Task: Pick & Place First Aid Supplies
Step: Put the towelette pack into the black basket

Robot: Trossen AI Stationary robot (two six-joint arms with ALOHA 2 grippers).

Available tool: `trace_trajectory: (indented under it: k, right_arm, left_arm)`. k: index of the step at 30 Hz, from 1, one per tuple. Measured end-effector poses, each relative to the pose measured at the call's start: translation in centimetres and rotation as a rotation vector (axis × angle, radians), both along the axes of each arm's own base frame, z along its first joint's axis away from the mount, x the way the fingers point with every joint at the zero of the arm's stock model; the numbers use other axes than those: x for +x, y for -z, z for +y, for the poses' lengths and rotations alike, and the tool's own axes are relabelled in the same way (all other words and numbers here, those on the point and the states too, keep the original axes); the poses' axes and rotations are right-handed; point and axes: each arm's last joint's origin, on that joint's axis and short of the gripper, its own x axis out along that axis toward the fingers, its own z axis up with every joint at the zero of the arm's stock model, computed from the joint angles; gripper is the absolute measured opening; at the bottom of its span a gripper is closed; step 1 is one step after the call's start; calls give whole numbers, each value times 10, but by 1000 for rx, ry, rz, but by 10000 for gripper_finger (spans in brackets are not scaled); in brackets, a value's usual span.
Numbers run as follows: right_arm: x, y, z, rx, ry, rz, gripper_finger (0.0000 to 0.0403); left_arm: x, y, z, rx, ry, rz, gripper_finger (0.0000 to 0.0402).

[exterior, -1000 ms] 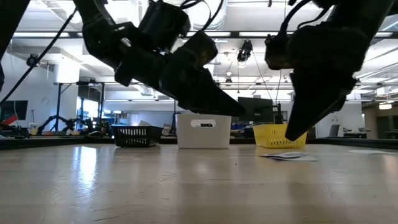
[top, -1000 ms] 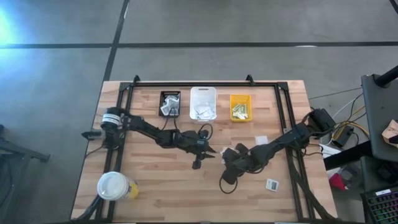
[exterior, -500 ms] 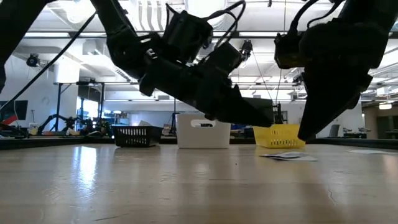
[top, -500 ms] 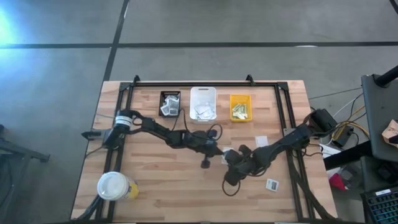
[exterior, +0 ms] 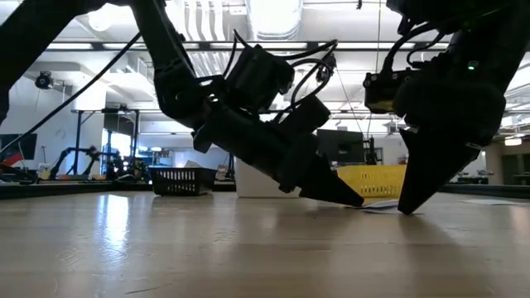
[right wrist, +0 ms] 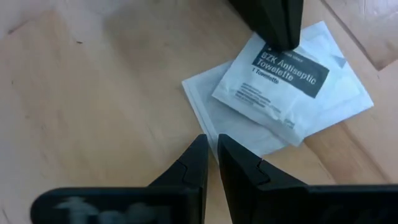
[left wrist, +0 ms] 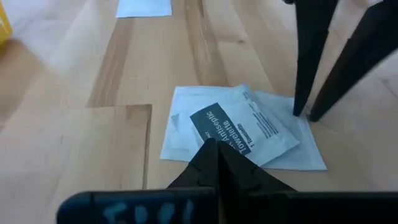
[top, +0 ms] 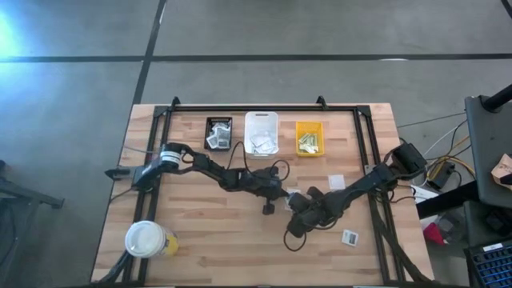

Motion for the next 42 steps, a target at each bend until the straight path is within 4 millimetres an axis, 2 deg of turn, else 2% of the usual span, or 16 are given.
trace_trajectory:
  k: [8,20,28,33,42]
  right_arm:
    - [-5,1,-2,17,59,53,38]
    - [-22,-2,-9,13,191,193,38]
    - [-35,-8,-14,-8,271,264,38]
    - [-41,-12,-10,-9,250,283,38]
    - [-44,-37,2,-49,98,156,38]
  left_arm:
    - [-5,2,1,-34,-29,111,0]
    - [-24,-24,3,11,-82,280,0]
    - [-32,-18,-4,6,-82,344,0]
    - [-36,-13,-12,-6,-75,383,0]
    - [-40,-11,-20,-24,-62,422,0]
